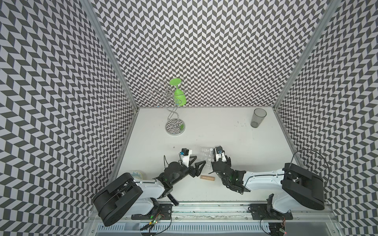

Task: Arrange the lipsticks in the organizer
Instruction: Place the lipstick in the storage box.

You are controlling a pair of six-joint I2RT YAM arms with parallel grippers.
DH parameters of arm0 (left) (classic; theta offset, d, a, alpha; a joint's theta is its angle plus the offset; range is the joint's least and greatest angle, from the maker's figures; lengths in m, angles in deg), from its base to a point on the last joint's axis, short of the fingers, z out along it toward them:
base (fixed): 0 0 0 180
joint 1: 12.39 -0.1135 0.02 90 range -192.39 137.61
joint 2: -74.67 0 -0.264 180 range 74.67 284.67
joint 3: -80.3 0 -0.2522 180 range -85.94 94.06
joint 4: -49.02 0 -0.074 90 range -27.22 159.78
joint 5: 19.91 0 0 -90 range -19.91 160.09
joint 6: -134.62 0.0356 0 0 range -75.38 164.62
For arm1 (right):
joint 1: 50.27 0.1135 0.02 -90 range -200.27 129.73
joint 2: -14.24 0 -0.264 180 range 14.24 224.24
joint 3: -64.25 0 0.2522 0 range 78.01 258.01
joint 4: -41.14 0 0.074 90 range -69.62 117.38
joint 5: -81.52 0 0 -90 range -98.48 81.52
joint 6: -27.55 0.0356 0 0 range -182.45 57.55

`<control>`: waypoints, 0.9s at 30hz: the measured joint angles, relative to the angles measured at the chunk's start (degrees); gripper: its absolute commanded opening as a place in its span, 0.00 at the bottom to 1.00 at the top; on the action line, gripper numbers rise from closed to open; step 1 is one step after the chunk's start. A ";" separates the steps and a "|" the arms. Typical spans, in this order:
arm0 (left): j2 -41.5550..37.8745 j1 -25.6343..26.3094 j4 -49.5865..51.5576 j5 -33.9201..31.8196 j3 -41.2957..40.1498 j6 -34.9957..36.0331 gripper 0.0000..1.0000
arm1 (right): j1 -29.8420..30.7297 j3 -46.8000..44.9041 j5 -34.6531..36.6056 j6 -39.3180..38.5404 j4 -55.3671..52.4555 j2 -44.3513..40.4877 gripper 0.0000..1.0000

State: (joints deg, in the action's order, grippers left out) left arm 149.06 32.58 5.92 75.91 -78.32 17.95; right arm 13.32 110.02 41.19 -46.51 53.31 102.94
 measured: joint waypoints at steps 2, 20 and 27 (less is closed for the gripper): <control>0.33 0.00 -0.22 0.00 0.02 0.00 0.81 | 0.02 -0.15 0.42 -0.28 1.07 0.37 0.03; -1.68 1.03 2.14 -1.20 1.18 0.09 0.81 | 1.60 -1.81 -0.48 -0.50 0.98 -3.30 0.45; -11.21 11.43 17.27 -11.10 1.18 -1.73 0.77 | 2.62 -1.79 -7.85 1.66 -6.71 -18.45 0.47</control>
State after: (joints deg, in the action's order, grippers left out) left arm 137.85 44.01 23.19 64.81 -77.14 16.22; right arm 15.94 108.23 33.35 -44.85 46.60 84.50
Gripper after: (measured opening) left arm 0.784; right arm 0.464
